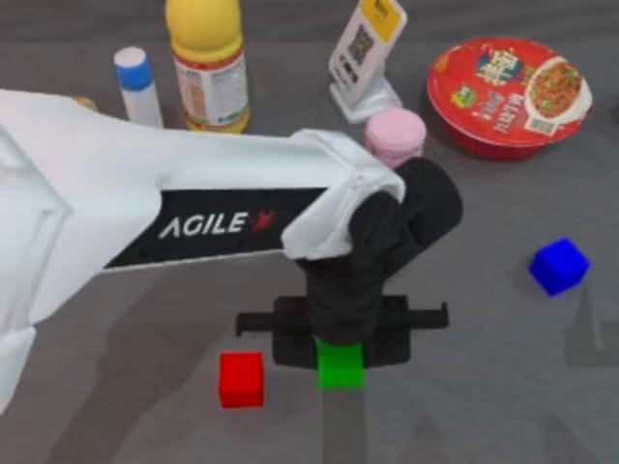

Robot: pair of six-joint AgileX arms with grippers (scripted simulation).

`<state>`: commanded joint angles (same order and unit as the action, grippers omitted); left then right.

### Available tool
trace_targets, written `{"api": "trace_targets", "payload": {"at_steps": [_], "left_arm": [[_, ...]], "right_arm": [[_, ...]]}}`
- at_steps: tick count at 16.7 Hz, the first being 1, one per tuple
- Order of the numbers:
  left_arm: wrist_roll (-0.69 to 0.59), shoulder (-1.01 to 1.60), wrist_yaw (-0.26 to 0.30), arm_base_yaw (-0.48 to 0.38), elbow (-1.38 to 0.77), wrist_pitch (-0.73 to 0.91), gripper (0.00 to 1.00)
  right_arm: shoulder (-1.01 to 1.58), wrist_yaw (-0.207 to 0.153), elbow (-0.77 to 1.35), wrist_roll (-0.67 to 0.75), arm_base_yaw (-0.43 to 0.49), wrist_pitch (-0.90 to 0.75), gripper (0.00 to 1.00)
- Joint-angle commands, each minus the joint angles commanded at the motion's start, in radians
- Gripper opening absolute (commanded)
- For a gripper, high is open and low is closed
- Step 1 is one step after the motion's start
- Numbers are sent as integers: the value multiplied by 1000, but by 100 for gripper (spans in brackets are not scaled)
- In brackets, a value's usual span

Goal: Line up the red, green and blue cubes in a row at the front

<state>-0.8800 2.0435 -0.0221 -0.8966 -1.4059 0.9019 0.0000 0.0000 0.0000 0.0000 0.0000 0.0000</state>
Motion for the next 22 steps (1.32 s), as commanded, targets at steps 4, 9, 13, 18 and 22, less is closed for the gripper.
{"api": "trace_targets", "payload": {"at_steps": [4,9,13,18,22], "left_arm": [[-2,22,-1,1,36,-48,0],[-2,22,-1,1,36,-48,23],[-2,22,-1,1,36,-48,53],[-2,22,-1,1,36,-48,90],[-2,22,-1,1,36,-48,100]], "right_arm": [[0,0,0,0,0,0,100],[0,0,0,0,0,0,100],[0,0,0,0,0,0,100],[0,0,0,0,0,0,100],[0,0,0,0,0,0,100]]}}
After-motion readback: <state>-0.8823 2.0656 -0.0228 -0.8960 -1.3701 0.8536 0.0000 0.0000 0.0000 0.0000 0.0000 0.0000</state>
